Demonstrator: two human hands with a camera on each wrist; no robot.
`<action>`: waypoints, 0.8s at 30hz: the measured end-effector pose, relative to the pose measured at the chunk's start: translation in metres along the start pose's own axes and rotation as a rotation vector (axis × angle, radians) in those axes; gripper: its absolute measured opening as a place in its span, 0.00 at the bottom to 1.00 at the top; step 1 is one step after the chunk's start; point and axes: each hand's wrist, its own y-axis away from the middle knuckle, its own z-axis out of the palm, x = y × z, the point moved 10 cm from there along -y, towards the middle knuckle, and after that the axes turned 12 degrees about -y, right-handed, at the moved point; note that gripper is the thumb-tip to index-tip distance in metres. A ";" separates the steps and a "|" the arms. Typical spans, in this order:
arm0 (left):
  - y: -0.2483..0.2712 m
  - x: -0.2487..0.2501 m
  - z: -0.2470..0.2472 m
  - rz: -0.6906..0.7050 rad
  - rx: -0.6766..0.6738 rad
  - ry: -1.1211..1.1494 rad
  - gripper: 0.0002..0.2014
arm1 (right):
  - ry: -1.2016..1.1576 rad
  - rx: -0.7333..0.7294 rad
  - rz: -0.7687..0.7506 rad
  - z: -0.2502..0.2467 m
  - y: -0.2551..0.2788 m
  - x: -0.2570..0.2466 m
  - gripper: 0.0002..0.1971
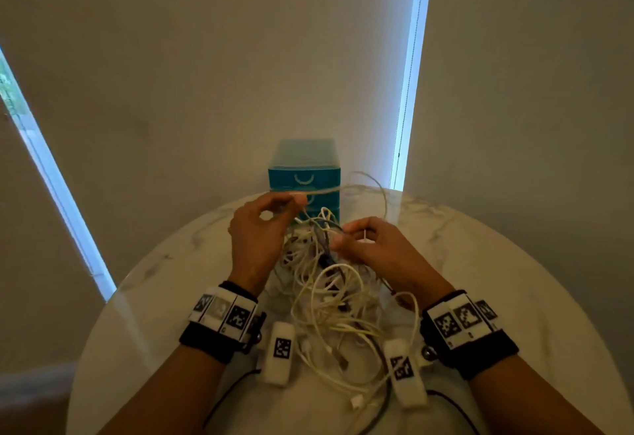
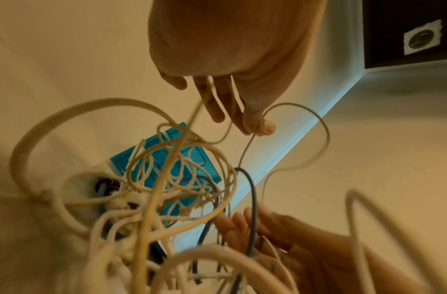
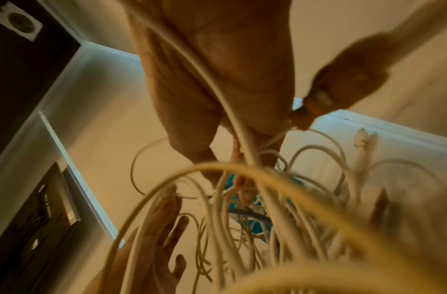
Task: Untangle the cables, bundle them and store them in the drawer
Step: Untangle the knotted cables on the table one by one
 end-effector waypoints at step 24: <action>0.010 0.005 0.046 0.010 -0.407 -0.113 0.21 | -0.546 0.166 -0.209 -0.035 0.004 -0.048 0.13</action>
